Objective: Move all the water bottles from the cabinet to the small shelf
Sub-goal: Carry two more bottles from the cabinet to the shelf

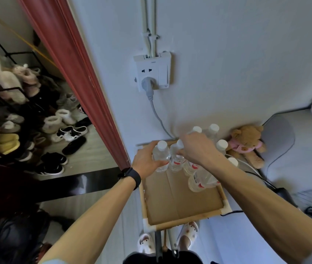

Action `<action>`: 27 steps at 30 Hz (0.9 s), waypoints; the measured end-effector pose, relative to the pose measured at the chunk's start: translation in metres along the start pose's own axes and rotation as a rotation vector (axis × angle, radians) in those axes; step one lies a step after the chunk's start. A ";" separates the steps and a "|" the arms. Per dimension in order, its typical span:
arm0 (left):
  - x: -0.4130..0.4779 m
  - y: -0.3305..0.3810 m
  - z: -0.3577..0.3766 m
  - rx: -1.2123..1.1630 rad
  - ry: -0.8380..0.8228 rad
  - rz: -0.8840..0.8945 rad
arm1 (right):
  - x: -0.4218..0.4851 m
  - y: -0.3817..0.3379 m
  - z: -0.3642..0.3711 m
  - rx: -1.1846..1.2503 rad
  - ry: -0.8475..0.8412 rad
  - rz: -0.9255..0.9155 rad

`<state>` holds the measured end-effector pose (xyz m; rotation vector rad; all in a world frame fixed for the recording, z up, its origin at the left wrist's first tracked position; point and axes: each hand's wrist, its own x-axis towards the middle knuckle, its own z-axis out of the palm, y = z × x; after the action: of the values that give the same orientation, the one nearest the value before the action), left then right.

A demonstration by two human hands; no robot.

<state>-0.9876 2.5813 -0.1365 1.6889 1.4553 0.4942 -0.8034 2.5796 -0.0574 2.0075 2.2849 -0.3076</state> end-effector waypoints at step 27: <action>0.016 0.009 -0.009 0.180 -0.035 -0.054 | 0.021 0.014 -0.007 -0.025 0.006 -0.084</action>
<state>-0.9845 2.5999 -0.1281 1.7831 1.5540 0.3111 -0.7923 2.6028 -0.0563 1.9075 2.3690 -0.2782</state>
